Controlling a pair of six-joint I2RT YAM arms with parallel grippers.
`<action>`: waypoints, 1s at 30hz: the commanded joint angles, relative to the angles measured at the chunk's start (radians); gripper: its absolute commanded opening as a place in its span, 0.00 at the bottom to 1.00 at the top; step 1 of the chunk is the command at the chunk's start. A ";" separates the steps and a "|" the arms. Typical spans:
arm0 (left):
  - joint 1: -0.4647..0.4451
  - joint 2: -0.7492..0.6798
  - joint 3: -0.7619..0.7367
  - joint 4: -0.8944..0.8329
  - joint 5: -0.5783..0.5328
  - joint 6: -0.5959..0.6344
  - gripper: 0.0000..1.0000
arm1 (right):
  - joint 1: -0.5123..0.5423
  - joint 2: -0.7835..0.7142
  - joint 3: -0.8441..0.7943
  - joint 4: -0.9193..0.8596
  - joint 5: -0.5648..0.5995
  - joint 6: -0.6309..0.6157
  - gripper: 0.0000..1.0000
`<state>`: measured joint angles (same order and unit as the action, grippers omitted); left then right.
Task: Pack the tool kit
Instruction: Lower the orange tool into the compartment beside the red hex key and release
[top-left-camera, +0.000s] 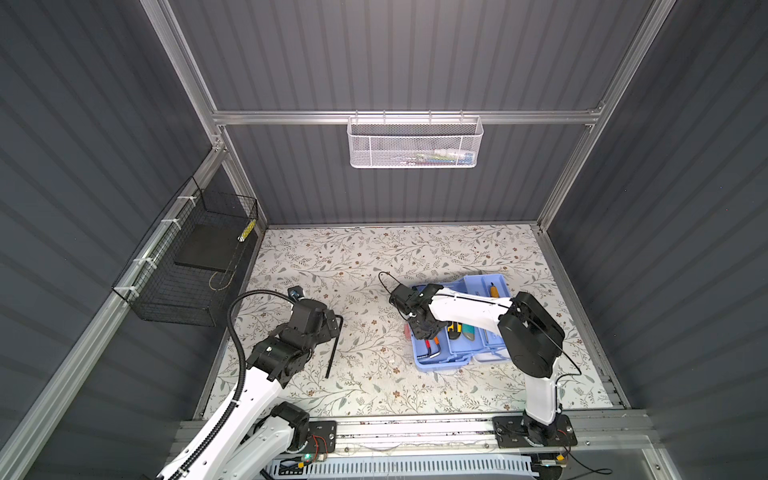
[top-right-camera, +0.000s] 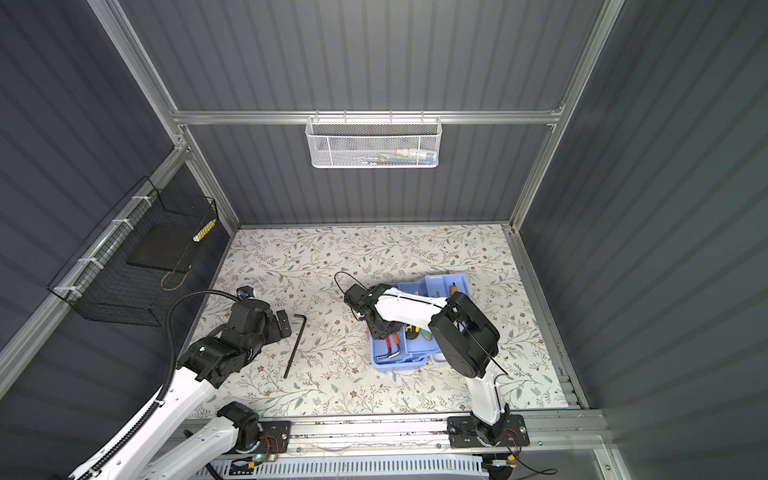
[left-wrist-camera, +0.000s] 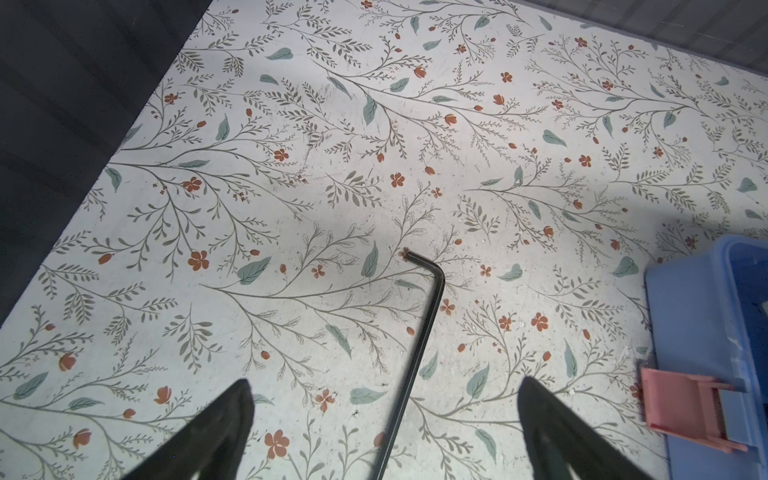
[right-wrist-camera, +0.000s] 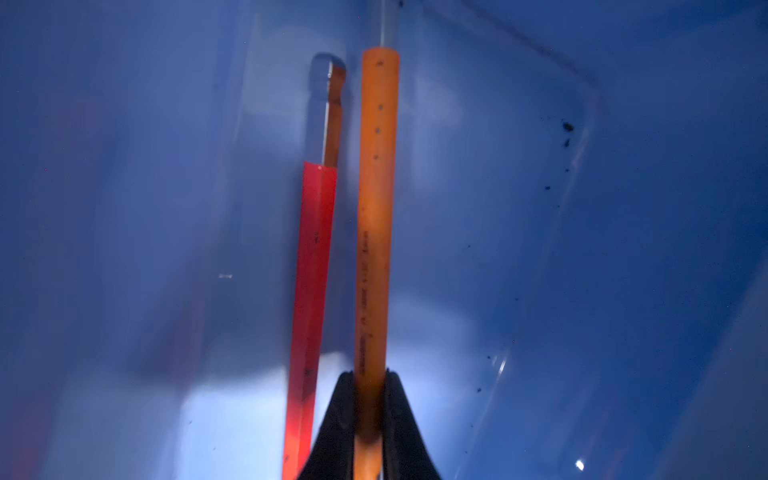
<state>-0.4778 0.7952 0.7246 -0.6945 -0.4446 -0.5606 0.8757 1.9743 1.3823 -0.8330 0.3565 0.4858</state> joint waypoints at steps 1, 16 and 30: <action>0.002 -0.004 -0.010 -0.014 -0.005 -0.007 1.00 | -0.009 0.020 0.020 0.002 0.023 -0.008 0.00; 0.002 -0.007 -0.008 -0.022 -0.014 -0.004 1.00 | -0.021 -0.003 0.042 -0.002 -0.016 -0.011 0.22; 0.002 -0.021 0.015 -0.022 -0.021 -0.015 1.00 | 0.014 -0.172 0.140 -0.035 -0.067 -0.001 0.31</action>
<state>-0.4778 0.7876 0.7246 -0.6949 -0.4484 -0.5610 0.8730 1.8133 1.4731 -0.8448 0.3065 0.4892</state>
